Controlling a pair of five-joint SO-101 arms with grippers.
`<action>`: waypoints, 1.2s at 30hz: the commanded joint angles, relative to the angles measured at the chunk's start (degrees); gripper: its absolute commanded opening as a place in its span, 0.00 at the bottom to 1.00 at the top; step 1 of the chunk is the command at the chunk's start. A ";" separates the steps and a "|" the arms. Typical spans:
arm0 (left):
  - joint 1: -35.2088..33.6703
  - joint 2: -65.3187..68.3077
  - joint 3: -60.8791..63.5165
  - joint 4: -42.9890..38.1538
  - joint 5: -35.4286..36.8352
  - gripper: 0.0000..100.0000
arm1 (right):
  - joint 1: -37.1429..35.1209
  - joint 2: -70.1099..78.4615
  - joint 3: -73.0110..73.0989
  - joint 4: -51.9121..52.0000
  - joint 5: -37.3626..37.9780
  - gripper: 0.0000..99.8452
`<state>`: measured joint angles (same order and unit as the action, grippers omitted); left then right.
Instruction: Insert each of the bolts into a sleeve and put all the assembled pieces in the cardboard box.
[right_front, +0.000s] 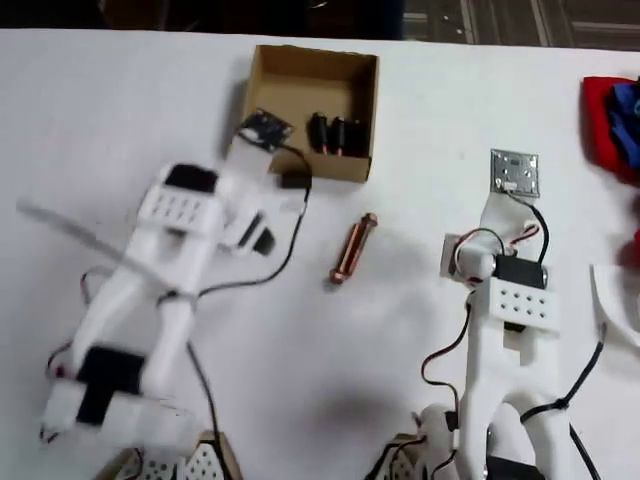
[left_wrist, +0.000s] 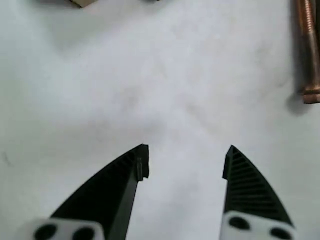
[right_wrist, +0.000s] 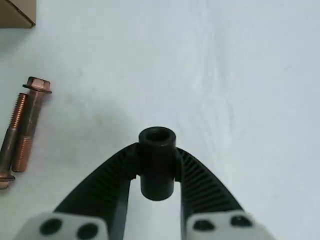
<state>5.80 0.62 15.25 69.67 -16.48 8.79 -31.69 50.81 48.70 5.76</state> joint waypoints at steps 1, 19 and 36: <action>4.22 7.47 -12.00 5.54 -0.18 0.26 | 0.66 -2.86 -0.44 -1.10 -0.53 0.02; 16.62 31.30 -33.27 9.58 18.46 0.26 | 0.66 -2.86 -0.26 -1.01 -0.53 0.02; 16.70 33.41 -34.95 10.81 18.37 0.26 | 0.66 -2.86 -0.26 -1.01 -0.53 0.02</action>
<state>21.98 34.37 -17.89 79.43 1.54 8.97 -31.69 50.81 48.44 5.58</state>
